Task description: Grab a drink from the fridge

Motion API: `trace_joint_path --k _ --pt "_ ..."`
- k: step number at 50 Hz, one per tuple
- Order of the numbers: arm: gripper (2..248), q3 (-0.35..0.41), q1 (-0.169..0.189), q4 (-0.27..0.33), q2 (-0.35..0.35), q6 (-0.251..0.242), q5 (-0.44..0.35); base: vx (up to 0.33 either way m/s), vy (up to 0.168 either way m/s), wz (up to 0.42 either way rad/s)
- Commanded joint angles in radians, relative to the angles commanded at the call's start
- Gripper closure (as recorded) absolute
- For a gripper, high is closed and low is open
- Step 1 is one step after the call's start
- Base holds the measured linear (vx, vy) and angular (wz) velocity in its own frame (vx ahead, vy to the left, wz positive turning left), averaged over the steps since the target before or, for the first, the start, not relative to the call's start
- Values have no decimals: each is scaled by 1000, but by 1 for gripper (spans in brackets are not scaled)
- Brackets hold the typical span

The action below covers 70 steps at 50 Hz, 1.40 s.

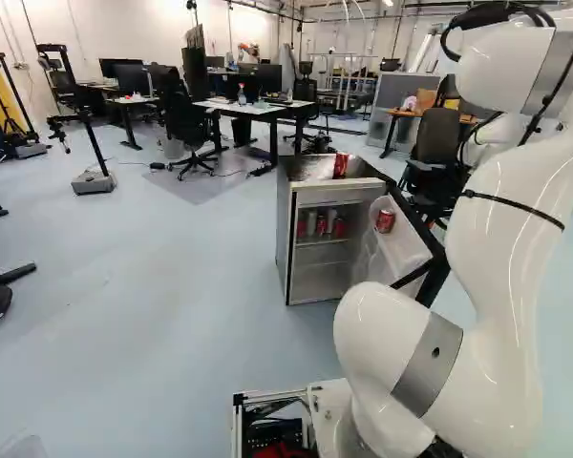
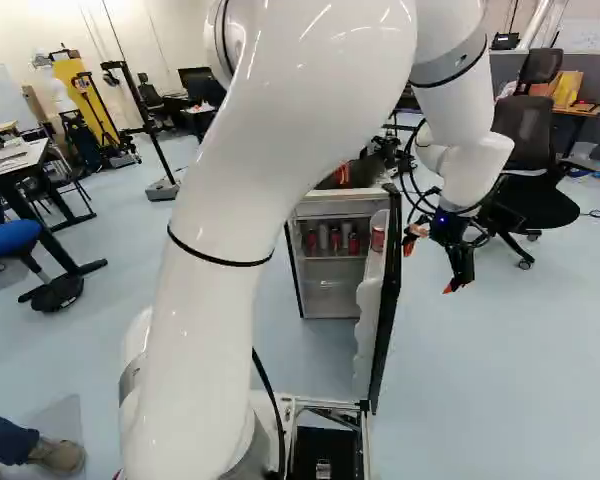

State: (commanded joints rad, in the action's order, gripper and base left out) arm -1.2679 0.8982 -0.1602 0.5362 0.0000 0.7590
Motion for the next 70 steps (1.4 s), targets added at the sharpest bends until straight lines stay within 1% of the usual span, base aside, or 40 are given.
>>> trace_joint_path --k 40,70 --pt "3 150 -62 56 -98 0 -13 0 0 0" --pt "3 239 -135 102 -158 0 -58 0 0 0"
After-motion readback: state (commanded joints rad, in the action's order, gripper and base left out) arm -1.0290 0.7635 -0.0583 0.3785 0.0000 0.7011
